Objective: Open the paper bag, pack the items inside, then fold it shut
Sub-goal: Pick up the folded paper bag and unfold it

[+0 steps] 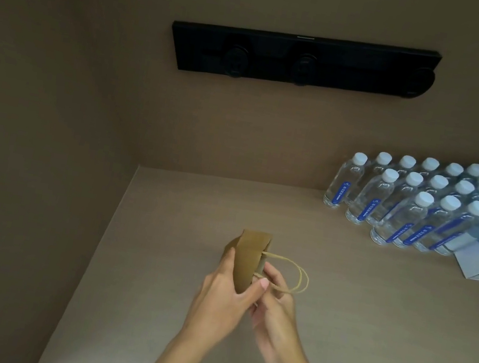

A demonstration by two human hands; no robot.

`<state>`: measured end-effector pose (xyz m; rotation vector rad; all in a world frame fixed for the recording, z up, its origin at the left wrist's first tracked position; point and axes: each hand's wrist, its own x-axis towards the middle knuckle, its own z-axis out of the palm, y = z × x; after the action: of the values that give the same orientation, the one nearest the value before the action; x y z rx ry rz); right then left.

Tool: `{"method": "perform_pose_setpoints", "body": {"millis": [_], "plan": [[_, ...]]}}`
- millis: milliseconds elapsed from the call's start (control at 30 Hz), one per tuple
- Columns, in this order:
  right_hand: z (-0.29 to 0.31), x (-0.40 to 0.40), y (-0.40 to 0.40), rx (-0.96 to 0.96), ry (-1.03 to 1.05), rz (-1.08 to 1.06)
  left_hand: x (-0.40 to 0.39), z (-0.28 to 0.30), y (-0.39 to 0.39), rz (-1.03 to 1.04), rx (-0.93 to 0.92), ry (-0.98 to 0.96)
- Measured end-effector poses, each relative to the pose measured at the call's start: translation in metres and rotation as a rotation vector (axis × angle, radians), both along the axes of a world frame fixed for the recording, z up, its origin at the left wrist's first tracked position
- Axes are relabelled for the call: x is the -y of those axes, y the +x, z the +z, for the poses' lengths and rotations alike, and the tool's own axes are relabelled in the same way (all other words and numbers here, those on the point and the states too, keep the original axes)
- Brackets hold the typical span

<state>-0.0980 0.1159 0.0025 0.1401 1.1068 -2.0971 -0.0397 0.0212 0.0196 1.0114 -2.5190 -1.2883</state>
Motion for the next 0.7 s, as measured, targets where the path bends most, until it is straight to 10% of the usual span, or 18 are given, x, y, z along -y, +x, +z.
{"method": "perform_pose_setpoints", "body": {"millis": [700], "plan": [[0.003, -0.012, -0.024, -0.095, 0.039, 0.198, 0.014, 0.016, -0.007, -0.160, -0.197, 0.566]]}}
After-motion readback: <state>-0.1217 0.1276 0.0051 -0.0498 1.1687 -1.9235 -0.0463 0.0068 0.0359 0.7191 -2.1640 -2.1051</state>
